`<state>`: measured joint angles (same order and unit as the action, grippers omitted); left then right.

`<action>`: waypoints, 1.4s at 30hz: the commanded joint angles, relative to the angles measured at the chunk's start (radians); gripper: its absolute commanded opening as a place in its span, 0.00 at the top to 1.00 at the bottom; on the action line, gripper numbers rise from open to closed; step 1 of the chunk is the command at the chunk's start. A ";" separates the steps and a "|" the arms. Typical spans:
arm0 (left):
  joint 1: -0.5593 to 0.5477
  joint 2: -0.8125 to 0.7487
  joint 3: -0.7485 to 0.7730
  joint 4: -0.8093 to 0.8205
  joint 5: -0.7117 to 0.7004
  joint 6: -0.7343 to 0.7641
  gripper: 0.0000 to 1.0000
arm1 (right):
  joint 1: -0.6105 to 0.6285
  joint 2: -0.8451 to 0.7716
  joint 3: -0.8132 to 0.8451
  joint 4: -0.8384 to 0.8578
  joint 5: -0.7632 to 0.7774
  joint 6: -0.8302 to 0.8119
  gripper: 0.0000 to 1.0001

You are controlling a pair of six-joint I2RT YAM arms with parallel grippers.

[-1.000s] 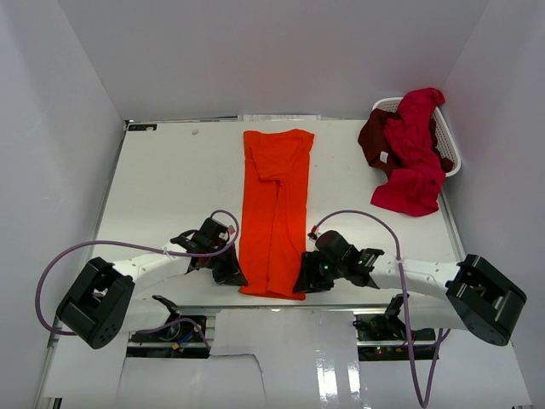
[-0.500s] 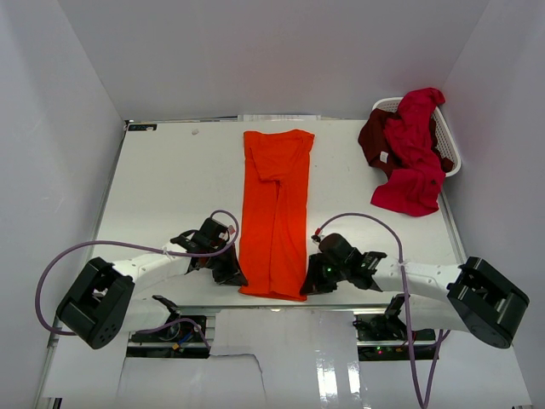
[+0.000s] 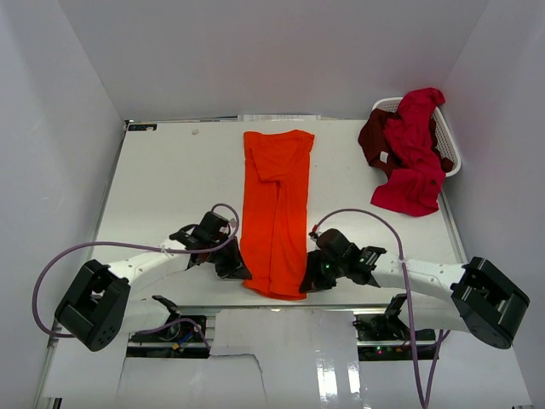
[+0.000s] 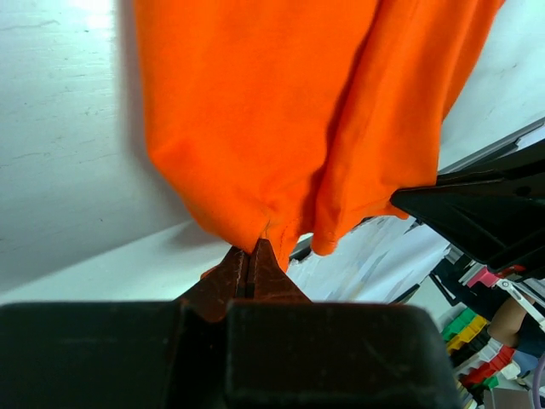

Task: Fold and stack the t-shirts
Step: Grab the bottom of the folded rectangular tshirt with both arms, then fold the folded rectangular tshirt in 1/3 of the way

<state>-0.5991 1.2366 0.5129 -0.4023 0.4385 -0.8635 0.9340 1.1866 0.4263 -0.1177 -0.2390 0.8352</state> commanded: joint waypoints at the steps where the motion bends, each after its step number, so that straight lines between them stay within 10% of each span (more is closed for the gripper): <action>1: -0.005 -0.029 0.047 -0.027 0.014 -0.005 1.00 | -0.001 -0.019 0.057 -0.030 -0.009 -0.019 0.92; 42: 0.190 -0.071 0.045 -0.069 0.108 0.021 1.00 | -0.136 0.027 0.203 -0.108 -0.102 -0.169 0.92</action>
<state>-0.4145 1.1709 0.5186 -0.4793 0.5190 -0.8505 0.8116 1.1969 0.5816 -0.2234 -0.3130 0.6964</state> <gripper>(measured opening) 0.014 0.086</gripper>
